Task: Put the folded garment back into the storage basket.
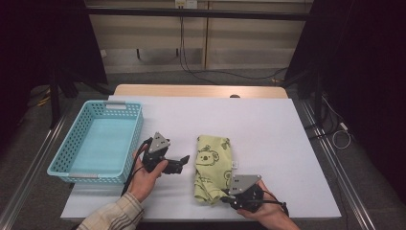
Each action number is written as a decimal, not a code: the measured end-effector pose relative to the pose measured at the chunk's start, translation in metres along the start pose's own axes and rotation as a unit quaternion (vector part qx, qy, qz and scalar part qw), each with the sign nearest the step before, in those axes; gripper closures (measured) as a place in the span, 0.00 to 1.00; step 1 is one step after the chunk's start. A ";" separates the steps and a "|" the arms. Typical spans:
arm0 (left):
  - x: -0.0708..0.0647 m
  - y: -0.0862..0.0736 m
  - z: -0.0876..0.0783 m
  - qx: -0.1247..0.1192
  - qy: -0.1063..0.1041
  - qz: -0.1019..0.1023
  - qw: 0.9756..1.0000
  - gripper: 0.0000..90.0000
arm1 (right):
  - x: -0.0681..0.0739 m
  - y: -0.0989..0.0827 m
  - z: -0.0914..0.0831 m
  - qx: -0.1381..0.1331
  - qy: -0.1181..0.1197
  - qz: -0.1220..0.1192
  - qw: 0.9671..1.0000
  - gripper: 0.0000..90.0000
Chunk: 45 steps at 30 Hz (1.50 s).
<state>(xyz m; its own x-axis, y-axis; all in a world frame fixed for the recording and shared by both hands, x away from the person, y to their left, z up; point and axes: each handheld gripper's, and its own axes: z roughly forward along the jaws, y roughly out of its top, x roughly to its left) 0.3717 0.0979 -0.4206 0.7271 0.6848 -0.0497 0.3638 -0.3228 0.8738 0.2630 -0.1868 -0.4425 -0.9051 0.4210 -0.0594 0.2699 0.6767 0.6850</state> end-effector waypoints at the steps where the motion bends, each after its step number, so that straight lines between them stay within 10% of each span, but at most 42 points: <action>1: 0.001 0.003 0.002 0.001 0.000 0.006 1.000 0.06 | 0.000 0.000 0.000 -0.002 0.002 0.001 1.000 0.87; 21: 0.016 0.037 0.055 0.049 -0.060 -0.014 0.997 0.11 | 0.000 0.000 0.000 -0.002 0.001 0.002 1.000 0.87; 35: 0.024 0.046 0.080 0.080 -0.048 -0.021 0.995 0.23 | -0.001 0.000 0.000 -0.002 0.000 0.000 1.000 0.87; 45: 0.021 0.040 0.095 0.097 -0.055 -0.066 0.992 0.29 | 0.000 -0.001 0.000 -0.005 0.002 0.000 1.000 0.87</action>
<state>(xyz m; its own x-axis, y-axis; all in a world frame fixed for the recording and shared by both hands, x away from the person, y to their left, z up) 0.4565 0.0369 -0.4325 0.7208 0.6574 -0.2196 0.5579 -0.3623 0.7466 0.2632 -0.1871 -0.4429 -0.9064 0.4187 -0.0561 0.2671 0.6710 0.6916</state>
